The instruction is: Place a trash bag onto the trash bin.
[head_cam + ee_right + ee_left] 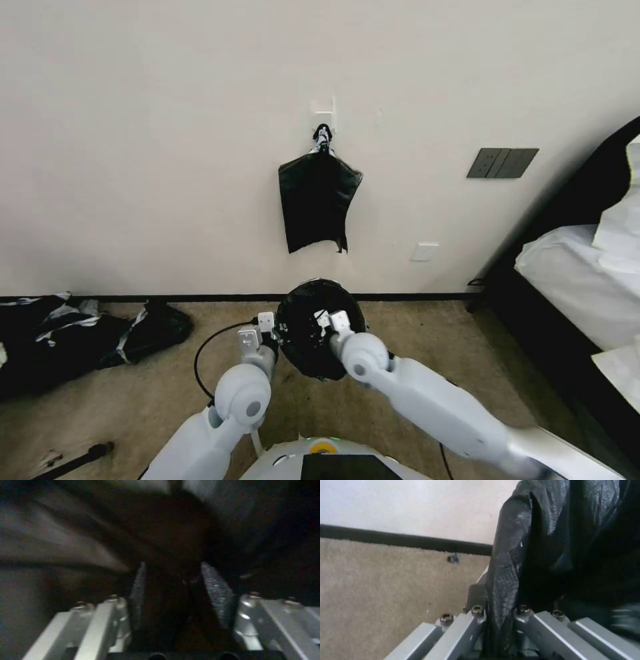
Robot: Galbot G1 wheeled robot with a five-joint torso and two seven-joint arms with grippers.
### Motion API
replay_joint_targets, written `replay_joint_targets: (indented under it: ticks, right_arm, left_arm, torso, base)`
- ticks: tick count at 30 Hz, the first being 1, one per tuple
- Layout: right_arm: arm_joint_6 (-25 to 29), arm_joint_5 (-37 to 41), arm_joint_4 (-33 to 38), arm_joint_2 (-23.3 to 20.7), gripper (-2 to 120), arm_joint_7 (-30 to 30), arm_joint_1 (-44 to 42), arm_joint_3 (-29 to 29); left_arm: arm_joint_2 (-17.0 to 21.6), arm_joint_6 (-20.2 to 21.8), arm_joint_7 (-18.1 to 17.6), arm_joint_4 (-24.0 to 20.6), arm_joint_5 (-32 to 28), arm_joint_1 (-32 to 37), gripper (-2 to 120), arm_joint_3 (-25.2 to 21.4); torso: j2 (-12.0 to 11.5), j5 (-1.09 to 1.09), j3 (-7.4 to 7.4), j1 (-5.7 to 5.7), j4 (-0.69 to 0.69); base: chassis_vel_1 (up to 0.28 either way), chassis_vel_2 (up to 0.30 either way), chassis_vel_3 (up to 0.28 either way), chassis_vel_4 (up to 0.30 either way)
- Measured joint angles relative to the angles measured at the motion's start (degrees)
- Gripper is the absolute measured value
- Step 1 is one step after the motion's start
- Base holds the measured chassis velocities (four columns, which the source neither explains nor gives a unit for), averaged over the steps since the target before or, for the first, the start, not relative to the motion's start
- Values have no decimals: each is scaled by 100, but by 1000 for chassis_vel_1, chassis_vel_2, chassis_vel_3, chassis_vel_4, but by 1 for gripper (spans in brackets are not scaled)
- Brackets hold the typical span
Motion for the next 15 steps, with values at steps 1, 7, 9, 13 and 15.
replay_joint_targets:
  ticks: [1, 7, 9, 13, 15]
  right_arm:
    - [0, -1, 130, -70, 47, -59, -57, 75]
    - [298, -624, 1246, -571, 75, -624, -772, 878]
    - [421, -851, 1381, -623, 80, -720, -964, 1023]
    - [709, -1651, 1744, -659, 93, -1085, -1769, 1695]
    - [783, -1851, 1849, -637, 98, -1146, -2009, 1854]
  left_arm:
    - [-1, 0, 0, 24, -29, -9, 0, -8]
    - [-74, 5, -53, 226, -499, -59, 0, -122]
    - [-94, 4, -82, 250, -622, -58, 0, -140]
    - [-131, 1, -198, 353, -1009, -21, 0, -172]
    - [-135, -9, -210, 416, -1180, 2, 0, -187]
  torso:
    - [0, 0, 0, 0, 0]
    - [0, -1, 0, 0, 2]
    - [0, 0, 0, 0, 1]
    - [0, 0, 0, 0, 0]
    - [0, 0, 0, 0, 0]
  base:
    - [0, 0, 0, 0]
    - [0, 0, 0, 0]
    - [0, 0, 0, 0]
    - [0, 0, 0, 0]
    - [0, 0, 0, 0]
